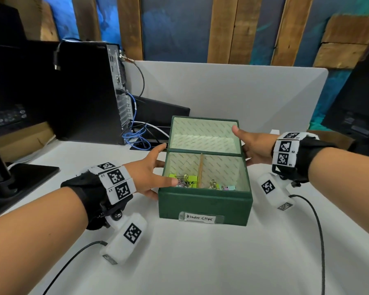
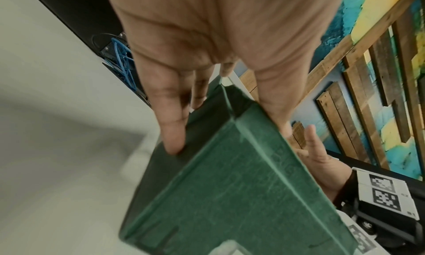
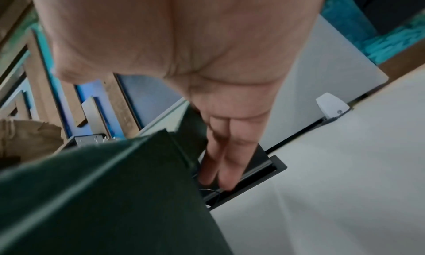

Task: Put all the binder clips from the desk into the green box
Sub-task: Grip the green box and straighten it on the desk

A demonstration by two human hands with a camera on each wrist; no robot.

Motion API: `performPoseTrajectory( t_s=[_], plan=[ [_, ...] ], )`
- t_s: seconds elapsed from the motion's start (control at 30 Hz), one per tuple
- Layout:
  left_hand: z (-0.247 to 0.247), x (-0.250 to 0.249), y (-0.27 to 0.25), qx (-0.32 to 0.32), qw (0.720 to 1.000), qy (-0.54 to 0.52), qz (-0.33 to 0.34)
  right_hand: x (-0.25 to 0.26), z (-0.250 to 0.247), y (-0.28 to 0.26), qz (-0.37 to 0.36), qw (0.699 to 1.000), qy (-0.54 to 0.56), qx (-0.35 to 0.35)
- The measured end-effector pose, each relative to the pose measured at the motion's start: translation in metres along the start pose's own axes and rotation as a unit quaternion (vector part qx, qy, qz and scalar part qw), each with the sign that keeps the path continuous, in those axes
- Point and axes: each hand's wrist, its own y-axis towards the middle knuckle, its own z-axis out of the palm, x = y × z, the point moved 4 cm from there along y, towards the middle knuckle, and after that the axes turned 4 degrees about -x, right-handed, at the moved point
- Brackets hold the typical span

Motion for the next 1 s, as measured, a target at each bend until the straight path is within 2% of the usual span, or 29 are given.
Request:
performPoseTrajectory(
  t_s=[0.17,0.27,0.33,0.4,0.47,0.53,0.6,0.73,1.0],
  plan=[
    [-0.016,0.0,-0.002,0.024,0.996,-0.082,-0.001,0.023,-0.02,-0.009,-0.117,0.983,0.07,-0.12],
    [-0.025,-0.008,-0.006,-0.04,0.989,-0.14,-0.004,0.036,-0.03,-0.021,-0.172,0.971,0.089,-0.143],
    [-0.034,-0.011,-0.006,-0.081,0.979,-0.187,-0.003,0.038,-0.034,-0.032,-0.195,0.965,0.045,-0.167],
    [-0.038,-0.013,-0.008,-0.08,0.978,-0.194,-0.003,0.034,-0.031,-0.045,-0.218,0.96,-0.05,-0.171],
    [-0.035,-0.014,-0.01,-0.054,0.983,-0.173,-0.01,0.022,-0.02,-0.057,-0.222,0.954,-0.139,-0.145],
    [-0.027,-0.016,-0.011,-0.035,0.987,-0.155,-0.012,0.006,-0.004,-0.068,-0.222,0.954,-0.169,-0.111],
    [-0.016,-0.019,-0.01,-0.023,0.99,-0.138,-0.012,-0.005,0.005,-0.073,-0.229,0.948,-0.191,-0.112],
    [-0.002,-0.021,0.0,-0.025,0.996,-0.079,-0.012,-0.009,0.007,-0.072,-0.228,0.95,-0.173,-0.123],
    [-0.007,-0.019,0.033,0.001,0.997,-0.082,0.014,-0.009,-0.003,-0.047,-0.233,0.949,-0.154,-0.148]
  ],
)
